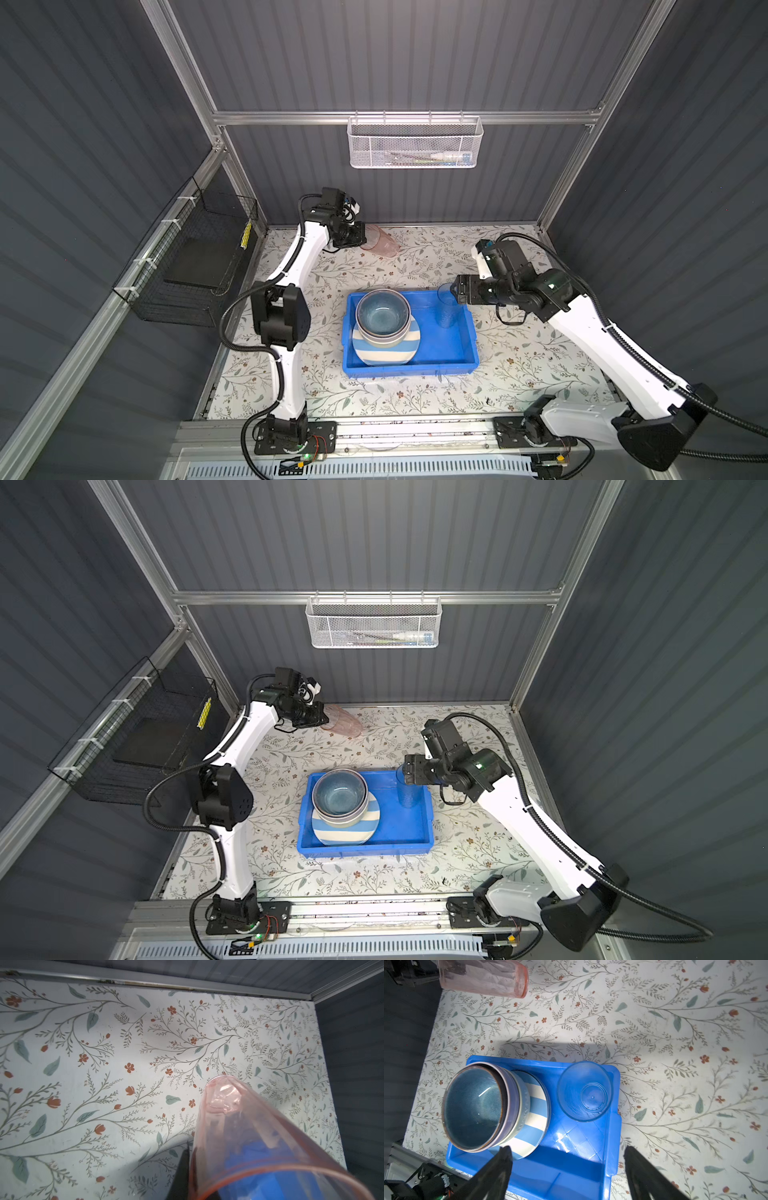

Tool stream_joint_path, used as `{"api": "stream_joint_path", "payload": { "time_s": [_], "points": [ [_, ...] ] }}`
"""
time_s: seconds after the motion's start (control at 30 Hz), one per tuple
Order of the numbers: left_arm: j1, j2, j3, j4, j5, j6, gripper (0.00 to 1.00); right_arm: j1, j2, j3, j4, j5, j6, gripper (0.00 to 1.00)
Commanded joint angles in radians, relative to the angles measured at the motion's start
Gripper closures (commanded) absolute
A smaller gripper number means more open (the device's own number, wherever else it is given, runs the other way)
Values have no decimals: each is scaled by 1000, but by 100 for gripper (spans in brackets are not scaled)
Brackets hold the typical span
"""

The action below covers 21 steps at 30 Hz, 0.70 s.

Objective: Place the mixed dishes into the plastic bin
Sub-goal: 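Open the right gripper and raise it while the left gripper grasps the pink tumbler, then carry the pink tumbler toward the right gripper while the right gripper grasps it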

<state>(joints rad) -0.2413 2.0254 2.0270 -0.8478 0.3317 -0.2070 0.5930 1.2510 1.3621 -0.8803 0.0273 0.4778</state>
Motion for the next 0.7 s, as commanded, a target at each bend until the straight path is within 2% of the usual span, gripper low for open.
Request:
{"api": "stream_joint_path", "payload": {
  "time_s": [0.0,0.07,0.17,0.3,0.67],
  "points": [
    [-4,-128,-80,49,6,-34,100,19,40,88,25,-27,-25,17],
    [-7,-188,-120,54,2,-34,100,32,74,138,26,-36,-31,17],
    [-33,-260,-156,38,-76,-35,100,51,125,217,32,-47,-38,19],
    [-115,-329,-163,-15,-214,-29,100,79,196,327,38,-57,-42,21],
    [-308,-398,-109,-111,-481,-72,100,134,368,589,9,-95,-48,33]
  ]
}}
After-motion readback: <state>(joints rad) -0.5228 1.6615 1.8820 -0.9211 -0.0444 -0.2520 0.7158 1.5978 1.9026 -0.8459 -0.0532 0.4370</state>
